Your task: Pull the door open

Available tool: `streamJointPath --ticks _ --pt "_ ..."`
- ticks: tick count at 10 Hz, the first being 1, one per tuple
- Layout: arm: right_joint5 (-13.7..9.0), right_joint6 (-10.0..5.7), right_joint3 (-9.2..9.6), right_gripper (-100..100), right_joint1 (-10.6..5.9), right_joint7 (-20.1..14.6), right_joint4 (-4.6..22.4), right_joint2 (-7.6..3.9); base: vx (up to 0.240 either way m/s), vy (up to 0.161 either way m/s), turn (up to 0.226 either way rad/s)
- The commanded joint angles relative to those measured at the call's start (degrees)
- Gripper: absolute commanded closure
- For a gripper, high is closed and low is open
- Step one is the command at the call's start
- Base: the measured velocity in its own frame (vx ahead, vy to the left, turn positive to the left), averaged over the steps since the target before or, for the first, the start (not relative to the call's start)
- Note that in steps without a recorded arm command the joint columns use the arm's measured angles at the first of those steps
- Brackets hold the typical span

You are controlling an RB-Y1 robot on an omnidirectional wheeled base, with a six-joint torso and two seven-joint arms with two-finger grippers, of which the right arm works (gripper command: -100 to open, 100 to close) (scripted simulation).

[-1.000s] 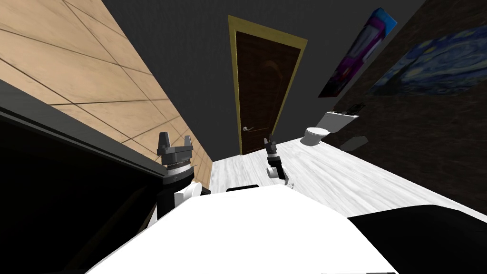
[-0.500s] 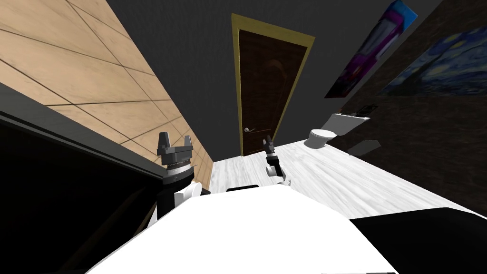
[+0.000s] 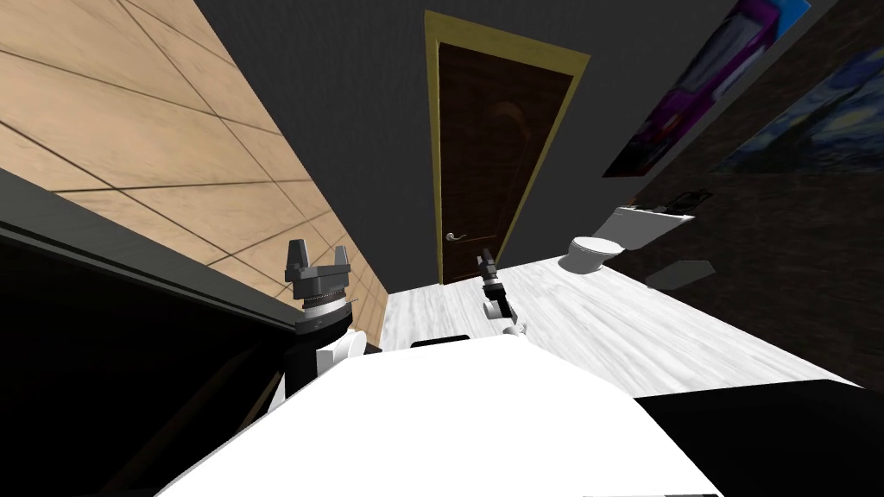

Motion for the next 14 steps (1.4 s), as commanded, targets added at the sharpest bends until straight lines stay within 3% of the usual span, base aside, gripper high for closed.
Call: streamJointPath --ticks 1,3,4,7,8,10,11,13,14 --pt "0.1 -0.21 -0.03 -100 -0.69 0.3 1.6 0.21 0.038 -0.016 0.03" --pt "-0.1 -0.63 -0.56 -100 -2.78 0.5 5.4 -0.31 0.055 -0.021 0.081" --pt "-0.1 -0.63 -0.56 -100 -2.78 0.5 6.4 -0.31 0.057 -0.024 0.035" --pt "-0.4 -1.25 -1.37 -100 -5.91 0.7 12.6 -1.05 0.071 -0.016 0.079" --pt "-0.4 -1.25 -1.37 -100 -5.91 0.7 13.6 -1.05 0.075 -0.02 0.038" --pt "-0.6 -1.66 -1.89 -100 -7.96 0.9 17.3 -1.52 0.072 -0.019 0.078" --pt "-0.6 -1.66 -1.89 -100 -7.96 0.9 18.3 -1.52 0.06 -0.023 0.04" --pt "-0.8 -2.06 -2.41 -100 -9.99 1.1 22.1 -1.97 0.062 -0.008 0.08" --pt "-0.8 -2.06 -2.41 -100 -9.99 1.1 22.9 -1.97 0.06 -0.014 0.027"
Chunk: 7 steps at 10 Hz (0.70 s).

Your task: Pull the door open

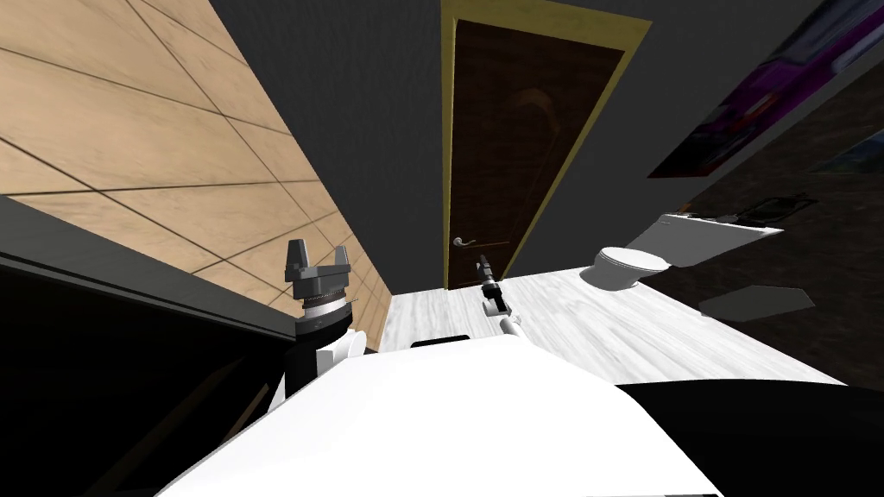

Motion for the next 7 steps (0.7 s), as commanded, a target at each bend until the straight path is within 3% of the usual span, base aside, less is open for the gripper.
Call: streamJointPath --ticks 1,2,7 --pt "-0.1 -0.25 -0.33 -100 -1.34 0.1 2.9 -0.24 0.055 -0.017 0.023" --pt "-0.1 -0.25 -0.33 -100 -1.34 0.1 3.2 -0.24 0.045 -0.015 0.036" --pt "-0.4 -1.0 -1.29 -100 -5.1 0.5 11.3 -1.03 0.063 -0.021 0.065"
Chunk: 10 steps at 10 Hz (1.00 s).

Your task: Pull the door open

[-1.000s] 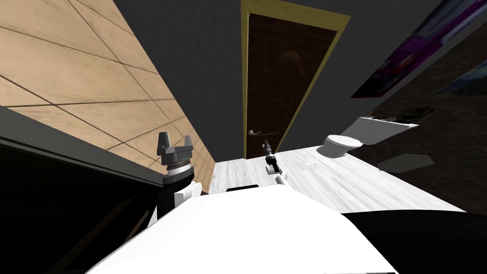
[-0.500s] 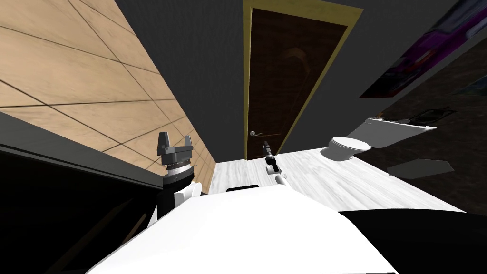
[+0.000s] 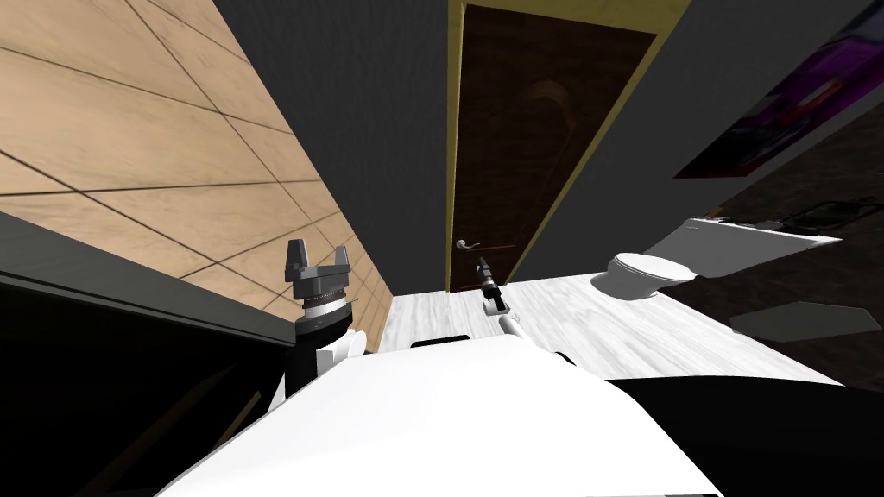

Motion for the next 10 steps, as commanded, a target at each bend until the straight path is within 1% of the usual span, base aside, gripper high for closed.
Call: streamJointPath --ticks 1,2,3,7,8,10 --pt "-0.1 -0.24 -0.18 -100 -0.76 -0.1 2.0 -0.3 0.059 -0.013 0.028" --pt "-0.2 -0.41 -0.4 -100 -1.63 0.0 3.7 -0.48 0.054 -0.014 0.043" --pt "-0.2 -0.41 -0.4 -100 -1.63 0.0 4.0 -0.48 0.041 -0.009 0.029" --pt "-0.5 -1.06 -1.23 -100 -4.88 0.3 11.2 -1.14 0.071 -0.022 0.071" --pt "-0.5 -1.06 -1.23 -100 -4.88 0.3 11.4 -1.14 0.062 -0.013 0.014" --pt "-0.6 -1.36 -1.61 -100 -6.36 0.4 14.8 -1.43 0.061 -0.011 0.053"
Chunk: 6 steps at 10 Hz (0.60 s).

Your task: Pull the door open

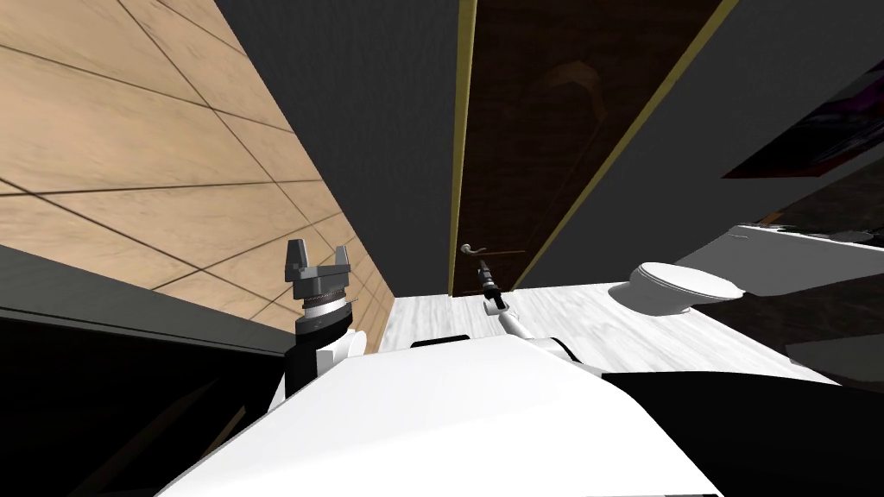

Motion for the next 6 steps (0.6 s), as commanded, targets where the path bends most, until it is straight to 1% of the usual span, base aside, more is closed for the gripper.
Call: streamJointPath --ticks 1,5,6 --pt "-0.1 -0.3 -0.3 -100 -1.07 0.2 2.6 -0.06 0.077 -0.014 0.067" --pt "-0.3 -0.74 -0.87 -100 -3.3 0.4 7.7 -0.49 0.073 -0.027 0.048" --pt "-0.4 -0.91 -1.08 -100 -4.12 0.5 9.6 -0.64 0.076 -0.019 0.065"
